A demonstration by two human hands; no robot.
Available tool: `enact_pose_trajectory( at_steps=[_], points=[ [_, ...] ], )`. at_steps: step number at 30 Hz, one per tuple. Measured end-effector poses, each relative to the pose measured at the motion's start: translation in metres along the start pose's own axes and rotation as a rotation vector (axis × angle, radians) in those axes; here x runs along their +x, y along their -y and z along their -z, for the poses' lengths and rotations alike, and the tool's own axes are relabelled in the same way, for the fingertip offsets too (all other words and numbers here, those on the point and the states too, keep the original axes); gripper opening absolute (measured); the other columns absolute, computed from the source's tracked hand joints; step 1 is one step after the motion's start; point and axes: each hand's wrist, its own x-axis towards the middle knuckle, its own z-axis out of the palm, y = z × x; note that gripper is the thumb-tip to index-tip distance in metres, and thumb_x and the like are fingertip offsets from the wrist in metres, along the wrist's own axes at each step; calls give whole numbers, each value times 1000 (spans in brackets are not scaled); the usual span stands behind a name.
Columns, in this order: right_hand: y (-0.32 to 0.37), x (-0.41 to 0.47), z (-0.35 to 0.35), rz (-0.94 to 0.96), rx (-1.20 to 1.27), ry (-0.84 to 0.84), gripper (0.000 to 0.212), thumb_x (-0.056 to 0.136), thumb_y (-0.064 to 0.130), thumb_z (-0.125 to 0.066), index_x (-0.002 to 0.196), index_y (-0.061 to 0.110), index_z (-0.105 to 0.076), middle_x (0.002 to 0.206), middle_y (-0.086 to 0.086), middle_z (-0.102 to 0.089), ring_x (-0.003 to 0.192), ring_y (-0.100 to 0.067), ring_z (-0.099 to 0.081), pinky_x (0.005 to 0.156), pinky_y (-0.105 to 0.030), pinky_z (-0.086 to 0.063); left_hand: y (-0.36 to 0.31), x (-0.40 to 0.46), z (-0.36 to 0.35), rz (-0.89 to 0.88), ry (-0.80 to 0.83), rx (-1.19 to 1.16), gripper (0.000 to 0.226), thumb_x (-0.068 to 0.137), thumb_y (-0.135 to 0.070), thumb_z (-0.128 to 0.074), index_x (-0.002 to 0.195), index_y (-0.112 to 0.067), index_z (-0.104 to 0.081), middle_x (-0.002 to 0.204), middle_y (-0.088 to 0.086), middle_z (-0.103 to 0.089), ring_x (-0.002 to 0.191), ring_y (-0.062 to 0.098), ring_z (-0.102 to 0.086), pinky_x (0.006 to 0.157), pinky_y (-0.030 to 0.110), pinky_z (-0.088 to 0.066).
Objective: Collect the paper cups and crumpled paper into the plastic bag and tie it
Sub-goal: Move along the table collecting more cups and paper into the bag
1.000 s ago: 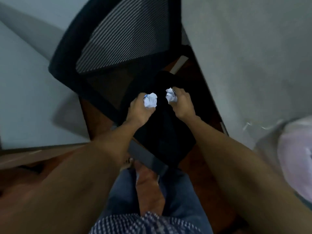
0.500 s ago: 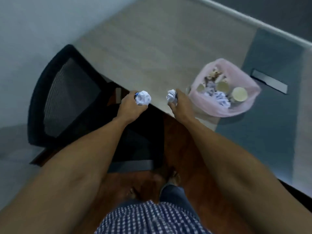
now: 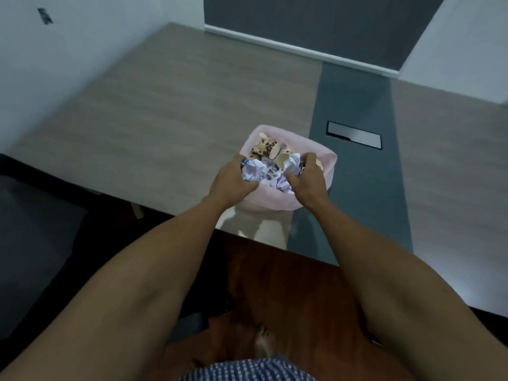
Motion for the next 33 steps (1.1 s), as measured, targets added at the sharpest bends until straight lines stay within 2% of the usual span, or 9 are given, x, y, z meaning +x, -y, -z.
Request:
enact_pose_trajectory(
  at_steps=[5,10,12,15,18,22,25,28,33],
  points=[
    [-25,44,-5,27,15,46,40,90,25,-72,117,11,-46,102,-12,-66,90,-31,-63,78,-47,-53,-10,37,-38,1,-6,66,55,75,-39,-77,122,-22,-55,110,3,-70,98,27,-66,81,37,-55],
    [-44,70,-23,66,-31,46,43,86,23,-78,113,13,-47,113,-8,-58,96,-24,-57,78,-33,-47,-7,58,-63,68,-53,114,79,80,-36,-76,148,-21,-38,141,6,-55,127,28,-53,100,45,-48],
    [-48,71,-26,78,-67,22,35,90,28,-74,111,14,-49,111,-7,-60,93,-23,-58,75,-36,-48,-8,57,-67,48,-100,172,71,83,-35,-74,145,-21,-43,135,7,-58,122,28,-56,97,43,-50],
    [-48,67,-28,128,-107,-3,23,98,32,-62,107,16,-49,103,-5,-64,83,-27,-63,67,-38,-50,-10,48,-58,-28,-180,251,46,86,-30,-69,129,-19,-58,110,5,-66,97,28,-65,82,40,-54],
    [-33,64,-29,218,-142,4,14,101,28,-56,106,16,-51,98,-5,-67,79,-30,-64,65,-41,-54,-6,37,-31,-35,-263,297,27,88,-29,-65,112,-16,-64,90,2,-68,82,27,-65,70,33,-48],
    [5,59,-41,358,-161,33,13,96,21,-57,104,11,-53,90,-11,-68,74,-35,-63,60,-44,-51,9,17,21,31,-377,345,14,88,-27,-63,97,-17,-65,80,3,-70,78,31,-64,64,33,-44],
    [42,47,-60,396,-102,99,11,95,20,-55,103,12,-54,88,-10,-67,74,-36,-61,60,-40,-46,27,-8,66,70,-430,394,15,89,-27,-63,100,-17,-65,81,2,-71,79,32,-65,65,36,-48],
    [77,26,-81,407,-73,159,17,93,19,-55,109,13,-57,90,-12,-69,78,-36,-63,66,-40,-50,50,-34,114,122,-455,435,19,91,-30,-60,105,-18,-65,86,3,-71,84,32,-66,69,40,-52],
    [129,-22,-127,392,-88,270,25,93,22,-55,118,19,-56,109,-6,-67,92,-31,-63,75,-38,-47,98,-85,198,172,-487,459,22,92,-33,-57,109,-21,-64,80,-7,-63,81,26,-64,68,33,-48]
  ],
)
